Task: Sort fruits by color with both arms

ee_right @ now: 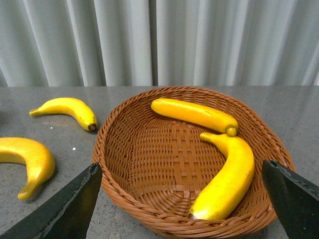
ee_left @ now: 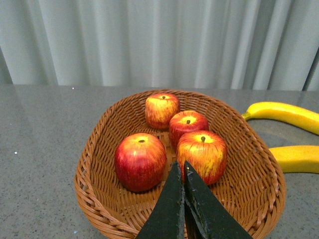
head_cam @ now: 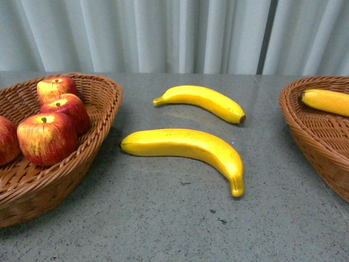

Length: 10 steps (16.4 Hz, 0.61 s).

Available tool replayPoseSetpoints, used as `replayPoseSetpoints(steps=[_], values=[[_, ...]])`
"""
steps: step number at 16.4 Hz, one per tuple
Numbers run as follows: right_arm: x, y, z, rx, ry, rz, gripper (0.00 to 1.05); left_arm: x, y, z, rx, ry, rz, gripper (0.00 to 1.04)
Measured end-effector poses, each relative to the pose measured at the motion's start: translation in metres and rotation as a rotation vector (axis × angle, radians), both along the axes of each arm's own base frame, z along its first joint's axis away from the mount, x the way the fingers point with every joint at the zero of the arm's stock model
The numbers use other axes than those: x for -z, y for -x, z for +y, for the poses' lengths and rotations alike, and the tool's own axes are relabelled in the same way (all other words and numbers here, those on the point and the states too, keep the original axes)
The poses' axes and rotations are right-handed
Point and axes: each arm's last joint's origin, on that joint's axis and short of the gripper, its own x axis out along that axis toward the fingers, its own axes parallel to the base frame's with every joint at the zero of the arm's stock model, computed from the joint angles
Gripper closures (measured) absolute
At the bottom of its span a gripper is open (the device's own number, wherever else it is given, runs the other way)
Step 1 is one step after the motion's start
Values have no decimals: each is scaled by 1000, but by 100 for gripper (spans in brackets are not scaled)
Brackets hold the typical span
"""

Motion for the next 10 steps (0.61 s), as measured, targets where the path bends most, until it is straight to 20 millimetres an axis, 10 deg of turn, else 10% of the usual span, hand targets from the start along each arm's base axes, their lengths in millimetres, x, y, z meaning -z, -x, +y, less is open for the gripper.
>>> replayPoseSetpoints(steps=[10], values=[[0,0,0,0,0,0,7,0,4,0,0,0,-1,103]])
